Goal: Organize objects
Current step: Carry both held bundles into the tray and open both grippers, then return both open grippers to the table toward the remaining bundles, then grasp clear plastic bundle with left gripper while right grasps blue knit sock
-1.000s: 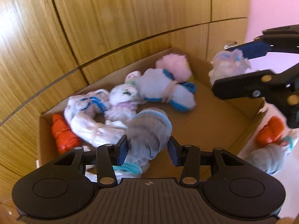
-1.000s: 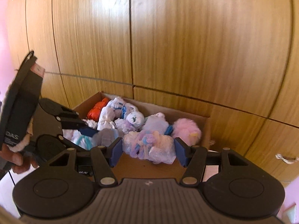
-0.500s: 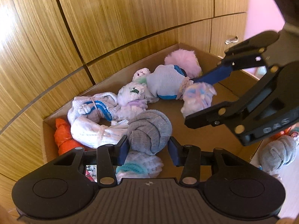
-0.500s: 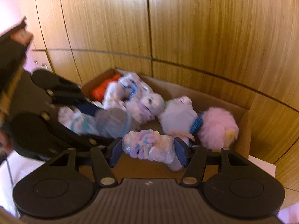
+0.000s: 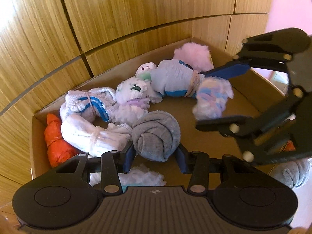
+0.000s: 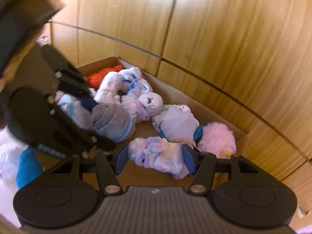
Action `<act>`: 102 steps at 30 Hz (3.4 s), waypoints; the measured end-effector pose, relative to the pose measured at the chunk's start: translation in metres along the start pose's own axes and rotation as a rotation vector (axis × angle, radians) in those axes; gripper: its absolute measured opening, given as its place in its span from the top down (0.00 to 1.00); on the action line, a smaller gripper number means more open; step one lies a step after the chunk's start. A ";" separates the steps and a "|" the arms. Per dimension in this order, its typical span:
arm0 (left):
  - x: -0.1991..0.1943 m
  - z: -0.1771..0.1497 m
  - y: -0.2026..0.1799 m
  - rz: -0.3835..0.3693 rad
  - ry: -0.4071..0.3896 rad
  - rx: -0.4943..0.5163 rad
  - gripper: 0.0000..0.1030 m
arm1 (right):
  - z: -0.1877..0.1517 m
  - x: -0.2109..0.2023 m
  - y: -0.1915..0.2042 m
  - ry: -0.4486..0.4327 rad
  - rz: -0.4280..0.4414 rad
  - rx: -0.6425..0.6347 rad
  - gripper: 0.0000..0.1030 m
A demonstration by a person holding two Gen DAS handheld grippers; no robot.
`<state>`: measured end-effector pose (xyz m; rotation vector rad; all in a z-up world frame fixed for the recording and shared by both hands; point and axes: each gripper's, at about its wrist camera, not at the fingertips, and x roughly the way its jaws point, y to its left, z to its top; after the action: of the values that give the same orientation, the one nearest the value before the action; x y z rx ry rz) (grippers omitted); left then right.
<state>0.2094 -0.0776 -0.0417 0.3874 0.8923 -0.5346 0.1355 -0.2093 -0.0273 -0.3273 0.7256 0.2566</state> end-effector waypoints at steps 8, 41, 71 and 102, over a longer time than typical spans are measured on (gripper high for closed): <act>0.001 0.008 0.017 -0.095 0.022 -0.129 0.49 | -0.004 0.007 0.013 0.072 0.050 -0.107 0.47; -0.048 -0.012 0.002 0.118 -0.035 0.008 0.23 | 0.005 0.000 0.014 0.042 -0.038 0.005 0.20; -0.127 -0.144 -0.035 0.195 -0.191 -0.156 0.18 | -0.073 -0.118 0.094 -0.123 -0.107 0.292 0.17; -0.099 -0.153 -0.005 0.091 -0.157 -0.172 0.56 | -0.047 -0.047 0.095 -0.030 0.034 0.266 0.36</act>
<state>0.0600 0.0269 -0.0499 0.2250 0.7591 -0.3957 0.0414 -0.1452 -0.0475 -0.0587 0.7265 0.1940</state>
